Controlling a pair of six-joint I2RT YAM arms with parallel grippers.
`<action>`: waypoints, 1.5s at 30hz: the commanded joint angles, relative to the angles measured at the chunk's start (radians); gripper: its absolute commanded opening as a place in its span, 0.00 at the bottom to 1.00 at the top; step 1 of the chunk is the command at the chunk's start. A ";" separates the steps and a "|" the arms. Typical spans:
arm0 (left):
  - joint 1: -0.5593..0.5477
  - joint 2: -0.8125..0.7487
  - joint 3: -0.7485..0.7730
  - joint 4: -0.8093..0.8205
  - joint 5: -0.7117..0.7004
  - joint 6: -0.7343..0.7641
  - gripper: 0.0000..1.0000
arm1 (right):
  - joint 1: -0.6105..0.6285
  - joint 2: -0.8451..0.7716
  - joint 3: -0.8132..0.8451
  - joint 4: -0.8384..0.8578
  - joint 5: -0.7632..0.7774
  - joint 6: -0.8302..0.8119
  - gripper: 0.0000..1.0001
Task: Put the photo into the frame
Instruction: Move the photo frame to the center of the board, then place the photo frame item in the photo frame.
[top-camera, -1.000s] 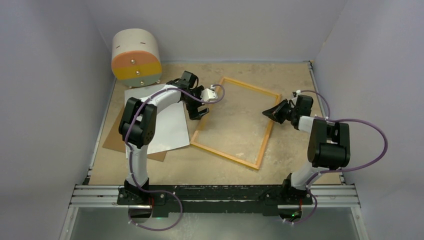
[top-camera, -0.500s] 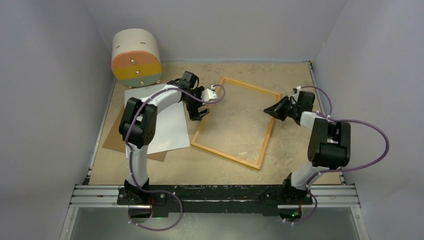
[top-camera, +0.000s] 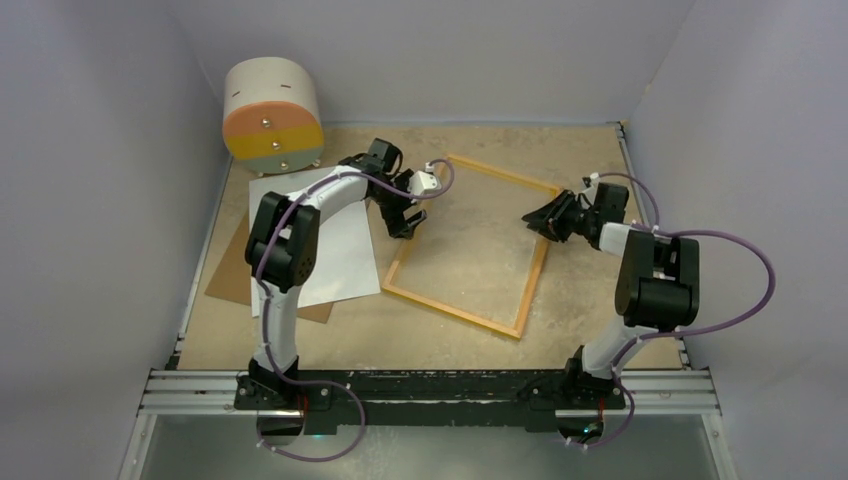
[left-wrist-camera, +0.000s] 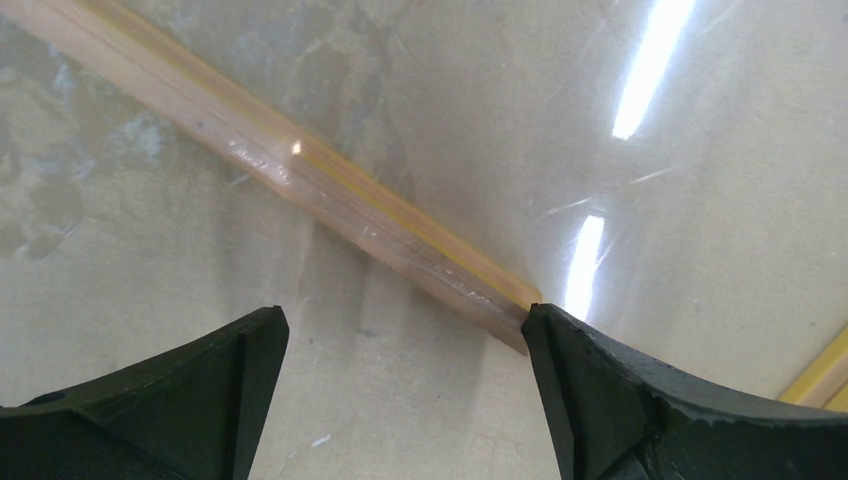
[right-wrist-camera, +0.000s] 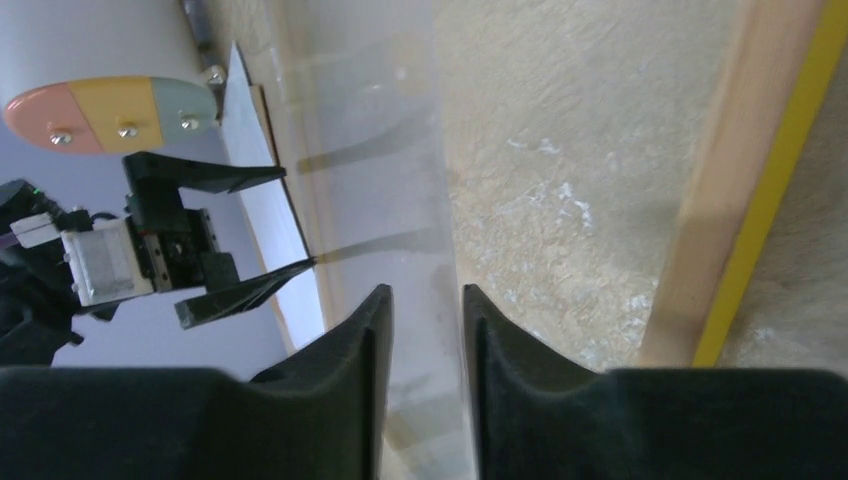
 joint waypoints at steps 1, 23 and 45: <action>-0.017 0.043 0.017 -0.011 0.033 -0.015 0.93 | -0.003 0.000 -0.049 0.136 -0.107 0.086 0.41; -0.033 0.045 -0.028 -0.019 0.027 0.002 0.85 | 0.026 0.002 -0.317 0.589 -0.191 0.359 0.57; -0.037 0.036 -0.005 -0.050 0.012 -0.001 0.83 | 0.028 -0.088 -0.211 0.341 -0.125 0.168 0.00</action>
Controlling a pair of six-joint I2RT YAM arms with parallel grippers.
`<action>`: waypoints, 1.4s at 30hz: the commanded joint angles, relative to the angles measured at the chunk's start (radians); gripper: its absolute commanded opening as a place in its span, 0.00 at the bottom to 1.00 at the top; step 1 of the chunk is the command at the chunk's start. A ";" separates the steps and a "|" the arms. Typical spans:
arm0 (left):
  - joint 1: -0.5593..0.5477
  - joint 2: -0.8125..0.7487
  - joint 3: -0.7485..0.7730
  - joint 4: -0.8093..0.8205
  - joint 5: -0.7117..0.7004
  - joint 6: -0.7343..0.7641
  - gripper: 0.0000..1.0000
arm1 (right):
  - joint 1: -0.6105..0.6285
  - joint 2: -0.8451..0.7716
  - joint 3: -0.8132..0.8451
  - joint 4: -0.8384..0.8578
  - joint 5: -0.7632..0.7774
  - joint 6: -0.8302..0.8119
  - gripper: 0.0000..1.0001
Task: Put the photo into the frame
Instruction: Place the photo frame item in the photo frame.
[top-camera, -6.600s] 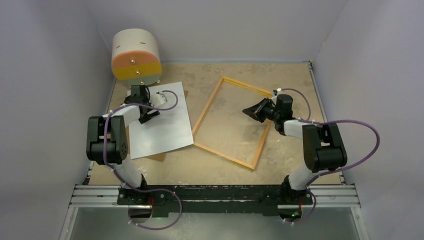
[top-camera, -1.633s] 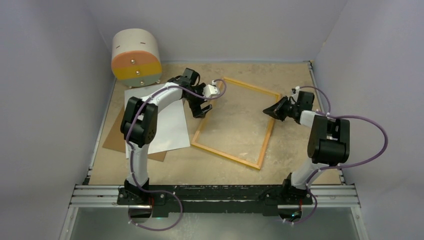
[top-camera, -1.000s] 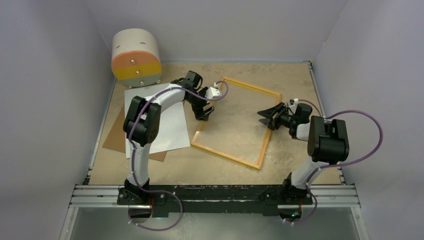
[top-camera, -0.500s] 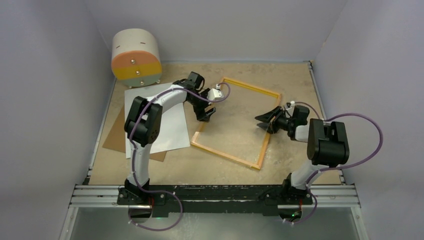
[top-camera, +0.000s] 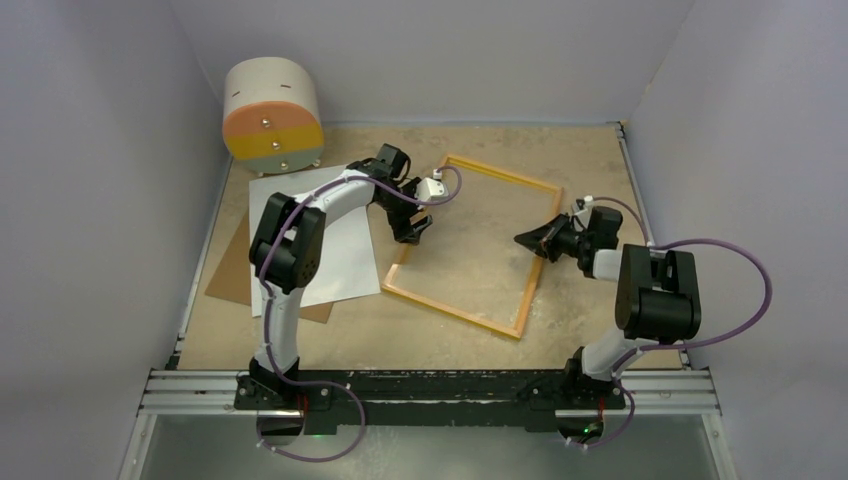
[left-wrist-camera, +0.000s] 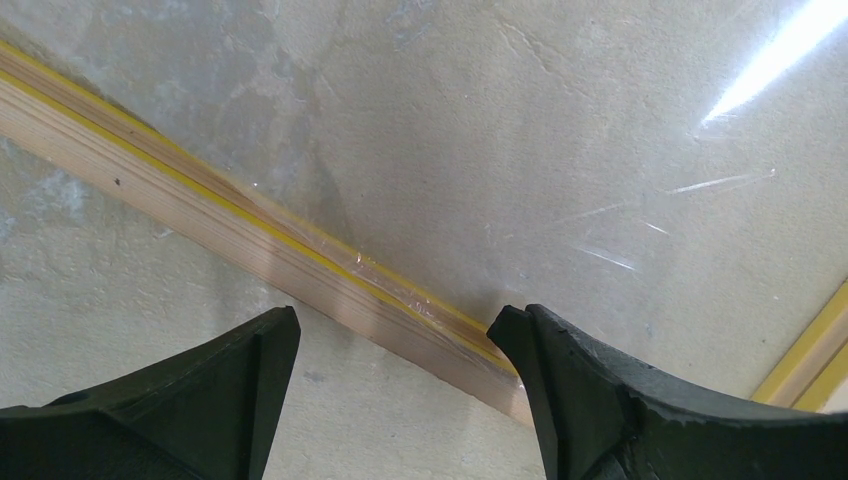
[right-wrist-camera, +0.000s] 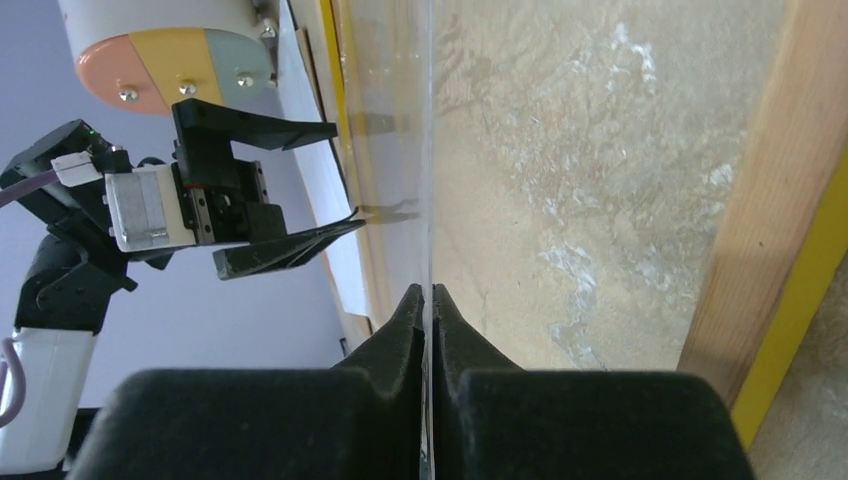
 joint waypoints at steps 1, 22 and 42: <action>0.002 0.019 0.017 -0.057 -0.029 0.013 0.84 | 0.005 -0.009 0.073 0.033 -0.026 -0.043 0.00; 0.067 0.116 0.255 -0.112 0.028 -0.053 0.86 | 0.011 0.029 0.150 -0.004 -0.059 -0.128 0.00; 0.069 0.129 0.142 -0.121 0.005 0.010 0.43 | 0.011 0.145 0.035 0.519 -0.176 0.220 0.00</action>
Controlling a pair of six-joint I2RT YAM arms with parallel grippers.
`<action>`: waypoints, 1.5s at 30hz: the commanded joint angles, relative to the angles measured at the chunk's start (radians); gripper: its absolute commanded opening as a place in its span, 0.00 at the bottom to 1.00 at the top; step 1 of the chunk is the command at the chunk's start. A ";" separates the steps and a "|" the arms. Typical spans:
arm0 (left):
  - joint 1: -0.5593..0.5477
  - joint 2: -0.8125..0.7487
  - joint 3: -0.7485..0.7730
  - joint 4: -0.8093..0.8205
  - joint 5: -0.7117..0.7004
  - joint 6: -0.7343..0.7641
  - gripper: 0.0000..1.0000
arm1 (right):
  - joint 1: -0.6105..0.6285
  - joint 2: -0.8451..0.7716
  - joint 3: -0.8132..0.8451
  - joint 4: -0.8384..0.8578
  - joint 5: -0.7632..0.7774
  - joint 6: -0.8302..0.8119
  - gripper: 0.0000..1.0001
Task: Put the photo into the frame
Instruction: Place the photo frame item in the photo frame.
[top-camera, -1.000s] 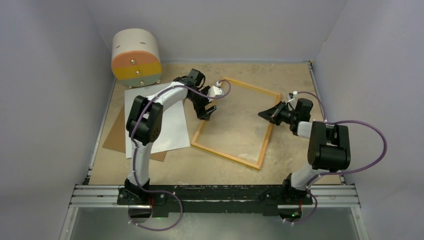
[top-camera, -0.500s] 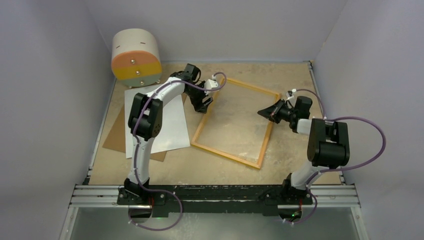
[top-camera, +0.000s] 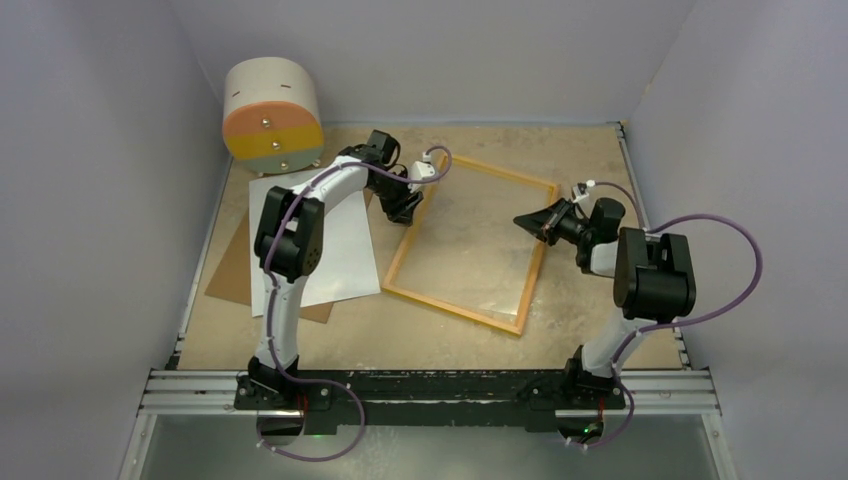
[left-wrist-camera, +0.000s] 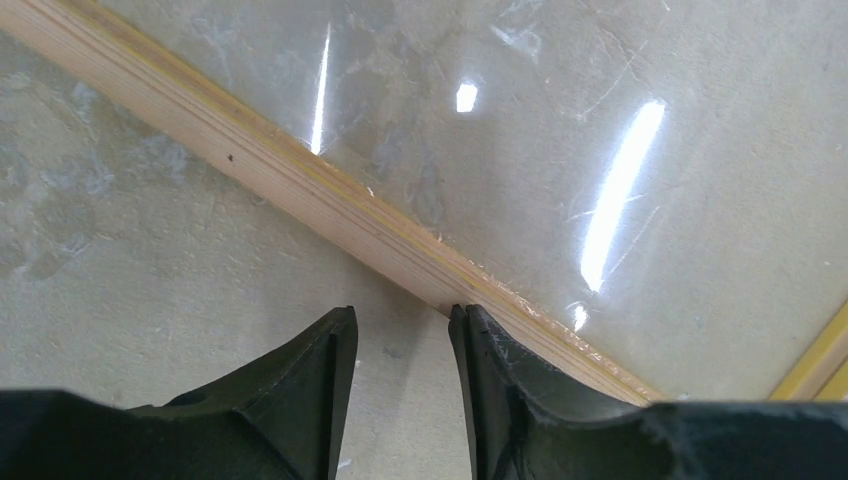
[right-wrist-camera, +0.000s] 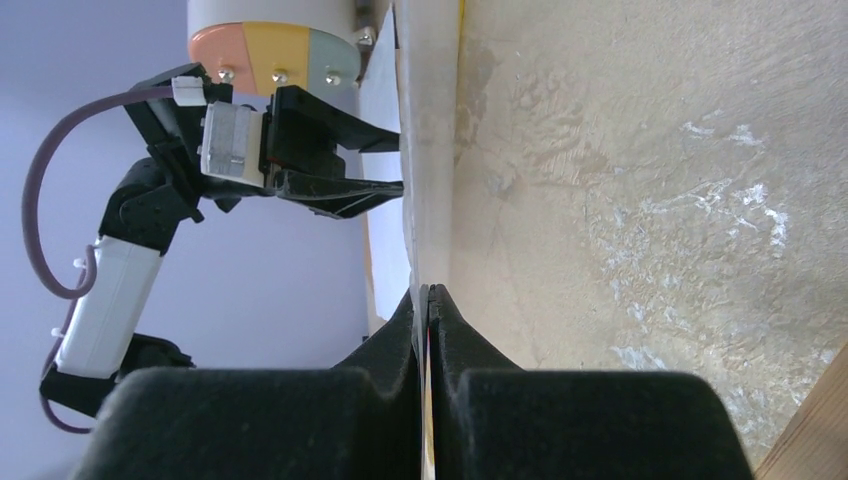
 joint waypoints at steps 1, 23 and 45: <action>-0.003 0.018 -0.040 -0.022 -0.030 0.038 0.40 | 0.010 0.032 -0.031 0.205 -0.061 0.126 0.00; -0.002 0.017 -0.038 -0.071 -0.006 0.062 0.04 | 0.038 -0.053 -0.008 0.075 0.003 0.033 0.00; -0.005 0.020 -0.039 -0.086 -0.007 0.073 0.02 | 0.038 -0.112 0.023 -0.055 0.123 -0.162 0.00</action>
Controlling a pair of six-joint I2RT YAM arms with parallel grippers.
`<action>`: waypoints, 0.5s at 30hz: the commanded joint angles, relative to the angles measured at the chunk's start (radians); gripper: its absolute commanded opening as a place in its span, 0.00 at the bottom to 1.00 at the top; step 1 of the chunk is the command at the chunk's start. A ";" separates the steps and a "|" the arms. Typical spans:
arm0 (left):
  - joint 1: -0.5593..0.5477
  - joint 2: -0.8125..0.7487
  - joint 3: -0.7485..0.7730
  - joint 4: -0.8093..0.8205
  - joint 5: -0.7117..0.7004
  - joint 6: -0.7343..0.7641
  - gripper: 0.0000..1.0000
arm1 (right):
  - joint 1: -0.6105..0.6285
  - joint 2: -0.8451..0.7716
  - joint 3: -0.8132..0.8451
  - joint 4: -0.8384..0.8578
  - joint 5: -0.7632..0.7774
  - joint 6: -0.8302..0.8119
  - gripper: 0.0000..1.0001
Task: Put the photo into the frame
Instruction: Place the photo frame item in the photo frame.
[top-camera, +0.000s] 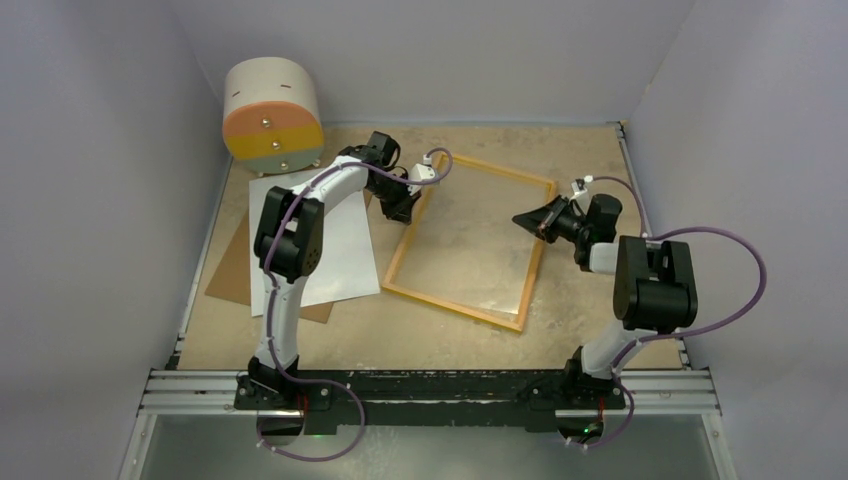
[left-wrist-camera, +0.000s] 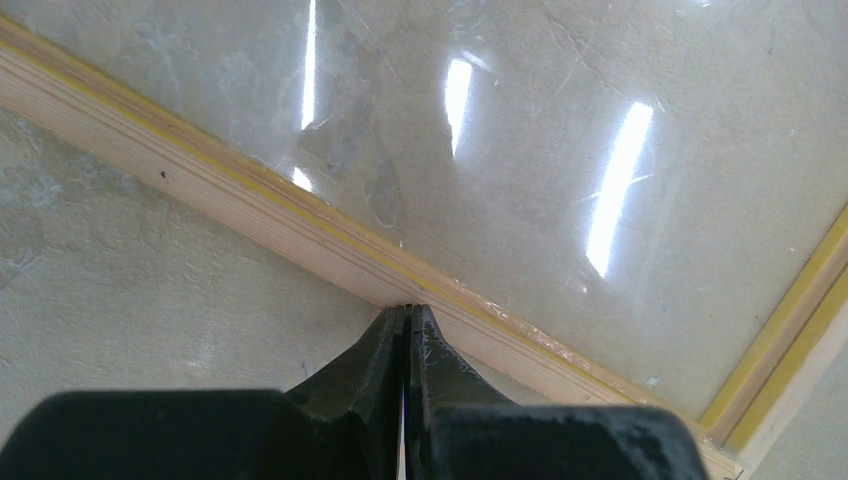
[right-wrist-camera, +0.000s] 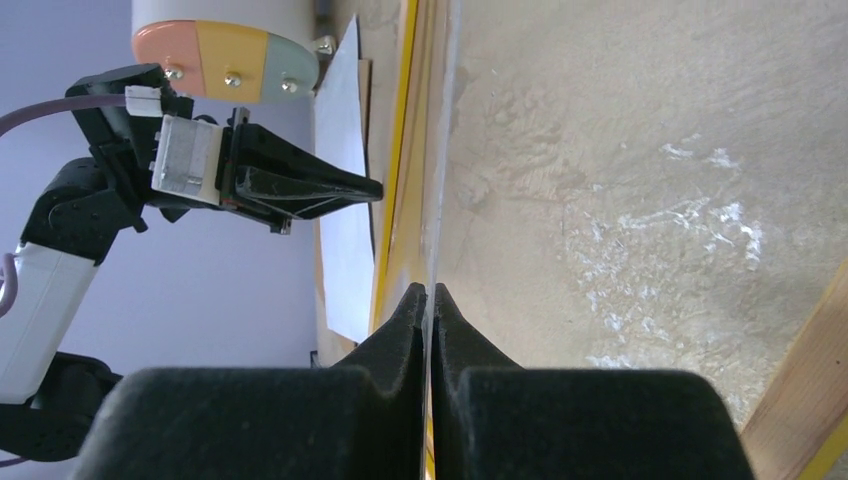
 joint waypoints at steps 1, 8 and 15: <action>-0.004 0.028 -0.035 -0.038 -0.050 0.038 0.01 | 0.009 -0.068 0.016 0.039 0.030 -0.049 0.00; -0.004 0.032 -0.034 -0.042 -0.051 0.040 0.02 | 0.009 -0.071 0.000 0.073 0.011 -0.034 0.00; -0.004 0.031 -0.040 -0.047 -0.046 0.040 0.01 | 0.009 -0.037 -0.002 0.095 0.018 0.009 0.00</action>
